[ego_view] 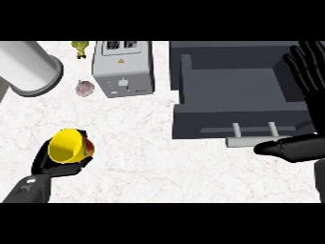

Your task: Pick up the cup, place it into the drawer and close the drawer

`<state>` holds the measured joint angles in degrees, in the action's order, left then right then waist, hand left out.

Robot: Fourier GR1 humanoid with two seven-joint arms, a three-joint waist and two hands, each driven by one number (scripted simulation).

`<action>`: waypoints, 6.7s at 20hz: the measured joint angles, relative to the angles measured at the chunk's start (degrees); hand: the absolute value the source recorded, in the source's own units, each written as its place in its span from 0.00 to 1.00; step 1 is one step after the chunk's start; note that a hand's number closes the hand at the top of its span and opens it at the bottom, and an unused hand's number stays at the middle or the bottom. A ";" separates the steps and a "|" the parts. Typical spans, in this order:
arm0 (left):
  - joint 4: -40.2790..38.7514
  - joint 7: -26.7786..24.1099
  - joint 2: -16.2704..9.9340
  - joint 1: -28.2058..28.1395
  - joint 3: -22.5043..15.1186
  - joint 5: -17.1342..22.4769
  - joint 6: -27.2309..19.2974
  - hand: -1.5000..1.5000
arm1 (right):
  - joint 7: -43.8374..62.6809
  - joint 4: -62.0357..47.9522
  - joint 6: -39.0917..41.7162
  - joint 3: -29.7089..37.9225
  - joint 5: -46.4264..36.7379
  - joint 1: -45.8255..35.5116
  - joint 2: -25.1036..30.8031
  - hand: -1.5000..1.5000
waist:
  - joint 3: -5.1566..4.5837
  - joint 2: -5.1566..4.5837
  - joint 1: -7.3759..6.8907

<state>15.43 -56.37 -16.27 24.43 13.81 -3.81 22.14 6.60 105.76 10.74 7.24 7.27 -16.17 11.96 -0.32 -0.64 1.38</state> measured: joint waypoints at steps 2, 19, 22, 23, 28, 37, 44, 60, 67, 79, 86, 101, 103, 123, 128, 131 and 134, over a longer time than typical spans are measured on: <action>1.11 -1.83 0.30 0.08 0.51 0.04 -3.00 1.00 | 0.99 0.77 -0.34 0.02 -0.04 -0.44 0.16 0.00 | 0.01 0.05 0.04; 7.11 -5.18 8.41 6.77 6.54 6.23 -13.62 1.00 | 1.27 1.57 0.44 0.91 0.99 1.18 0.52 0.00 | 0.21 0.44 -0.43; 10.15 -2.51 9.66 9.89 4.94 6.02 -13.49 1.00 | 1.46 1.24 0.22 0.77 0.50 0.89 0.52 0.00 | 0.28 0.64 -0.88; 11.47 -1.68 10.20 11.03 4.51 6.04 -13.78 1.00 | 1.01 1.13 0.26 0.86 0.37 1.37 0.44 0.00 | 0.29 0.70 -1.00; 19.52 5.42 12.82 15.88 1.42 6.15 -14.14 1.00 | 0.35 1.06 0.06 1.37 -0.29 1.99 0.62 0.00 | 0.37 0.99 -1.58; 30.95 25.07 15.81 27.77 -6.49 8.79 -22.96 1.00 | 0.08 1.26 -0.40 1.03 -1.11 2.40 0.05 0.00 | 0.36 1.00 -1.28; 26.71 34.92 16.18 40.06 -11.84 11.50 -32.79 1.00 | -0.78 -0.45 -0.08 1.70 -0.94 0.88 0.46 0.00 | 0.36 0.54 -0.07; 2.97 43.25 16.27 52.55 -25.24 17.43 -38.81 1.00 | -1.32 -2.59 1.52 0.45 0.42 -3.71 0.36 0.00 | 0.44 -1.05 5.98; 0.89 44.06 16.27 51.42 -30.59 19.71 -36.88 0.00 | -2.13 -3.68 2.89 -0.71 0.93 -5.40 0.20 0.00 | 0.46 -1.94 9.14; 6.39 33.93 16.27 47.95 -28.30 31.88 -35.34 0.00 | -0.39 -4.49 16.31 -9.50 10.45 -7.02 -0.20 1.00 | 0.32 -2.17 10.12; 6.74 29.24 16.26 48.16 -27.49 36.56 -37.91 0.00 | 4.14 -4.24 24.99 -15.64 5.53 -5.08 7.38 0.00 | 0.31 -1.09 6.90; 9.38 24.25 15.77 41.92 -25.85 40.40 -34.94 0.00 | -7.45 -23.58 13.07 -27.08 -29.87 -2.33 7.15 0.00 | 0.38 0.11 -2.07; 10.66 23.43 15.35 39.95 -25.75 40.41 -34.24 0.00 | -10.06 -30.35 11.64 -27.61 -32.53 -4.41 6.75 1.00 | 0.39 0.11 -3.12; 23.95 26.97 7.57 26.65 -26.90 41.04 -26.31 0.00 | -30.67 -73.56 1.48 -12.84 -32.21 -28.53 6.21 1.00 | 0.97 -0.94 -9.78; 25.55 27.72 6.25 25.38 -27.09 41.32 -24.36 0.00 | -31.62 -74.26 4.47 -11.28 -29.85 -28.48 6.87 1.00 | 1.04 -0.93 -10.59; 26.27 27.96 5.88 24.53 -27.36 41.37 -23.44 0.00 | -31.66 -73.94 6.54 -10.51 -28.39 -28.12 7.45 1.00 | 1.15 -1.00 -11.16; 26.92 28.29 5.48 23.84 -27.39 41.65 -22.48 0.00 | -31.98 -73.36 8.70 -10.05 -27.14 -27.66 8.12 1.00 | 1.27 -1.15 -11.64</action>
<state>42.36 -28.08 -10.79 48.27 -13.58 37.84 -0.34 -25.38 32.40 19.44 -2.81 -19.87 -43.83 20.08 0.96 -1.80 -10.26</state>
